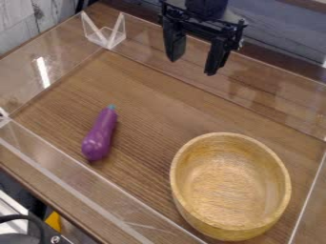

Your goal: Put the purple eggplant in the brown bowl

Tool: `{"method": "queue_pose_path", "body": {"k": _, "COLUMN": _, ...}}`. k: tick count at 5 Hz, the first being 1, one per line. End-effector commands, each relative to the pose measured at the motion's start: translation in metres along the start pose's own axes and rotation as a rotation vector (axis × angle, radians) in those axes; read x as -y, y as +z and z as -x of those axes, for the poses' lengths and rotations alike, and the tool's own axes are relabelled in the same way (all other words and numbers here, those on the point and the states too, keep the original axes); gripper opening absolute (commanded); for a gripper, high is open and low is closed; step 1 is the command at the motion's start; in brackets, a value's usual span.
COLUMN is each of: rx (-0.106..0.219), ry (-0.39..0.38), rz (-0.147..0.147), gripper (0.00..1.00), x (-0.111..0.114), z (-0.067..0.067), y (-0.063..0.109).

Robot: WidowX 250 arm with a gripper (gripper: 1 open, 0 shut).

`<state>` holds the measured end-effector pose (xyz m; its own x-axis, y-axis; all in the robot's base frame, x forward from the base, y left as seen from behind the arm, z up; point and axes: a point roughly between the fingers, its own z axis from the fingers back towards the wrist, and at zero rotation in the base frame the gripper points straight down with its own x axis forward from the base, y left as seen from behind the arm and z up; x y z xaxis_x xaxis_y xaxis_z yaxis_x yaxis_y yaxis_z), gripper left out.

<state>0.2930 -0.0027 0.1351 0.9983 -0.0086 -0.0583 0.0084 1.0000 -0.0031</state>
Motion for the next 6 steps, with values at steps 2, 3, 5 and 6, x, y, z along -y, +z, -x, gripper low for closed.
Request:
{"method": "queue_pose_path", "body": {"k": 2, "rx": -0.021, "ry": 0.037, "rz": 0.0, "gripper": 1.0, "x": -0.025, "z": 0.023, "y": -0.009}}
{"method": "queue_pose_path", "body": {"k": 3, "rx": -0.003, "ry": 0.11, "rz": -0.005, "gripper": 1.0, "x": -0.047, "z": 0.031, "y": -0.012}}
{"method": "queue_pose_path", "body": {"k": 5, "rx": 0.011, "ry": 0.111, "rz": -0.023, "gripper": 1.0, "x": -0.055, "z": 0.052, "y": -0.027}}
{"method": "queue_pose_path", "body": {"k": 6, "rx": 0.026, "ry": 0.051, "rz": -0.043, "gripper": 1.0, "x": -0.056, "z": 0.066, "y": -0.042}}
